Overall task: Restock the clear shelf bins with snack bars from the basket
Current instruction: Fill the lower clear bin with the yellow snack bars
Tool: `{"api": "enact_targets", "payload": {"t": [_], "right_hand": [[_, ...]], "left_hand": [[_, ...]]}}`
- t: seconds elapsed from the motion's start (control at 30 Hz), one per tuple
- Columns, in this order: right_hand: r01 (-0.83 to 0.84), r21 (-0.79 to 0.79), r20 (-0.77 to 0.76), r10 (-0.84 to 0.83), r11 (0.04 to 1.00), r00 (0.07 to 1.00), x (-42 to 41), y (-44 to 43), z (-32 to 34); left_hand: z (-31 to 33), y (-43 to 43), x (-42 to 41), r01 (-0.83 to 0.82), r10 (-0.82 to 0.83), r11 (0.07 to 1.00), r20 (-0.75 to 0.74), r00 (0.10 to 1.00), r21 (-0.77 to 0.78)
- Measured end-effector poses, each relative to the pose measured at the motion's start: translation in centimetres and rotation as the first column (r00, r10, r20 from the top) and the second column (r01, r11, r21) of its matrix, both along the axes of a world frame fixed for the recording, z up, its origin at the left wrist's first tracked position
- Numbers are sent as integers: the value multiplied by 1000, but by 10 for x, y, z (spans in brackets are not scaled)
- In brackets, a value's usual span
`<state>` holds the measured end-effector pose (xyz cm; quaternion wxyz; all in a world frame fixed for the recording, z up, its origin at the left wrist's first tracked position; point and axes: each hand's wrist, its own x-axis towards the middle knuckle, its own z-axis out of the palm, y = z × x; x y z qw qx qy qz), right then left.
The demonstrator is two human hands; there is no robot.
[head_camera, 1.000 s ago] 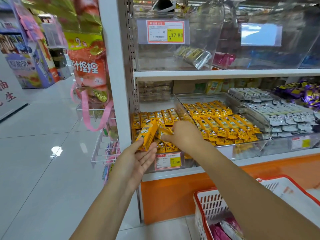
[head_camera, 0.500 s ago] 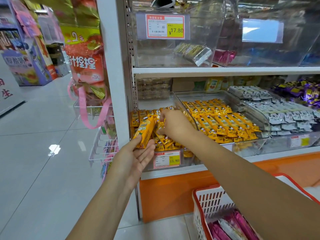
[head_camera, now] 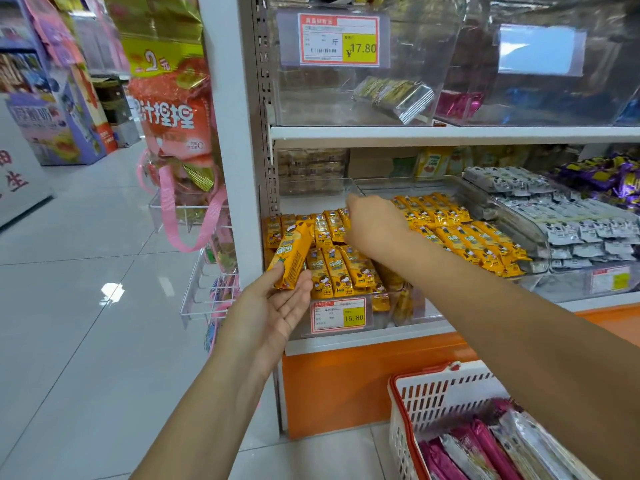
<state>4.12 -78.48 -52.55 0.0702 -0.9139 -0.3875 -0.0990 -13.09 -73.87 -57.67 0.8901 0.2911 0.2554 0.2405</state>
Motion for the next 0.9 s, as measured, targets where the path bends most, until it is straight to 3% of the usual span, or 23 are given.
{"api": "enact_targets", "payload": {"t": [0.17,0.33,0.47,0.5,0.57,0.63,0.7,0.73,0.8,0.9], "right_hand": [[-2,-266,202,58,964,978,-6,-2,-20],[10,-281,183,43,960,982,-6,-5,-32],[-37,-399,74,72,916,995,-10,-13,-35],[-58,-380,29,74,923,997,-8,-14,-33],[-76,-194,-80,61,978,995,0,-17,-28],[-68,157,-298,113,985,948,8,-19,-21],[-70,446,-477,303,892,825,6,-25,-13],[-135,486,-502,402,863,766,5,-29,-8],[-381,372,-492,528,847,693,7,-37,2],[-532,179,-571,527,828,629,8,-45,10]], "left_hand": [[0,-1,1,-4,4,1000,5,1000,10],[0,0,1,3,-3,999,-1,1000,49],[-2,0,0,19,-16,995,-27,1000,96],[-2,0,0,22,-18,994,-38,999,108],[-4,-1,1,29,-22,993,-58,998,114],[-6,-2,3,40,-31,992,-71,997,120],[-6,-3,4,54,-39,985,-92,995,167],[-6,-2,5,57,-31,974,-121,992,221],[-5,-2,8,40,23,940,-181,983,338],[-6,-1,12,1,88,917,-205,975,400]]}}
